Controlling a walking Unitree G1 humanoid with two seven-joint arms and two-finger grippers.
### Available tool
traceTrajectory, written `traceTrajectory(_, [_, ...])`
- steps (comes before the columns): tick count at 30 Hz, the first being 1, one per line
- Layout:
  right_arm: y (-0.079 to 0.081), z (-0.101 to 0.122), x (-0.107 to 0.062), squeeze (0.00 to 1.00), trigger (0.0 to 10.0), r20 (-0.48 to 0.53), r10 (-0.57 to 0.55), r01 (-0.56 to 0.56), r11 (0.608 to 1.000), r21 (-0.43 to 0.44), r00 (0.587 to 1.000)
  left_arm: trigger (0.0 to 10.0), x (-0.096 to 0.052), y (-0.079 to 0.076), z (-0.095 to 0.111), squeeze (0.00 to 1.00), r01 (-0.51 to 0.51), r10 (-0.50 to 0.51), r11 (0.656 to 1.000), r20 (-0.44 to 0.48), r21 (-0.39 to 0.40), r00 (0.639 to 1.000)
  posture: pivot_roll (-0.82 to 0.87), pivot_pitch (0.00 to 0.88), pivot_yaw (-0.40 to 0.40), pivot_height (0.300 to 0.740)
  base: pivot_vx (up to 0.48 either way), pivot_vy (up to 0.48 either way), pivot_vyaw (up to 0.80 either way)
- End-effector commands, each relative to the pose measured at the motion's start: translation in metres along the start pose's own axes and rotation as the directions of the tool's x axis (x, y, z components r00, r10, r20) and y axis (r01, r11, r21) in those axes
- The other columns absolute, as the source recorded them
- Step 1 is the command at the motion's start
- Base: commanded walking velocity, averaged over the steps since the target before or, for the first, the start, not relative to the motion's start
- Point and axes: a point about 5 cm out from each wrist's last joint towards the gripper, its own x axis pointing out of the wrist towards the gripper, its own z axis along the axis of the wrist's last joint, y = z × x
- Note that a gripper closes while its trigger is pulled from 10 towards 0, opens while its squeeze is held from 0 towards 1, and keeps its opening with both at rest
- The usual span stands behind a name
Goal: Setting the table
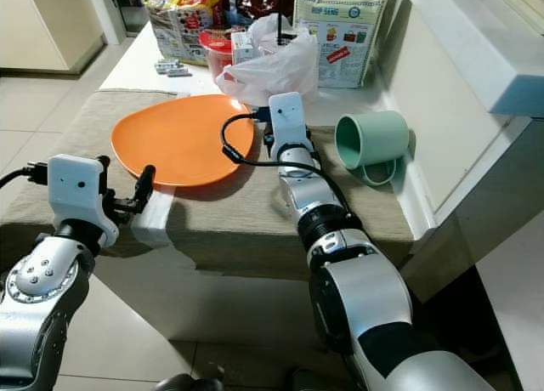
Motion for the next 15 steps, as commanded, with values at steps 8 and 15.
traceTrajectory(8, [0.0105, -0.0391, -0.0073, 0.0, 0.0, -0.163, 0.046, -0.043, 0.999, 0.022, 0.986, 10.0, -0.0024, -0.0013, 0.004, 0.0, 0.008, -0.008, 1.0, 0.011, 0.007, 1.0, 0.06, 0.119, 0.046, 0.74, 0.0, 0.0, 0.0])
traceTrajectory(15, [0.012, -0.0401, -0.0078, 0.0, 0.0, -0.158, 0.052, -0.05, 0.999, 0.02, 0.986, 10.0, -0.002, -0.0018, 0.0042, 0.0, 0.008, -0.008, 1.0, 0.011, 0.007, 1.0, 0.06, 0.125, 0.046, 0.74, 0.0, 0.0, 0.0])
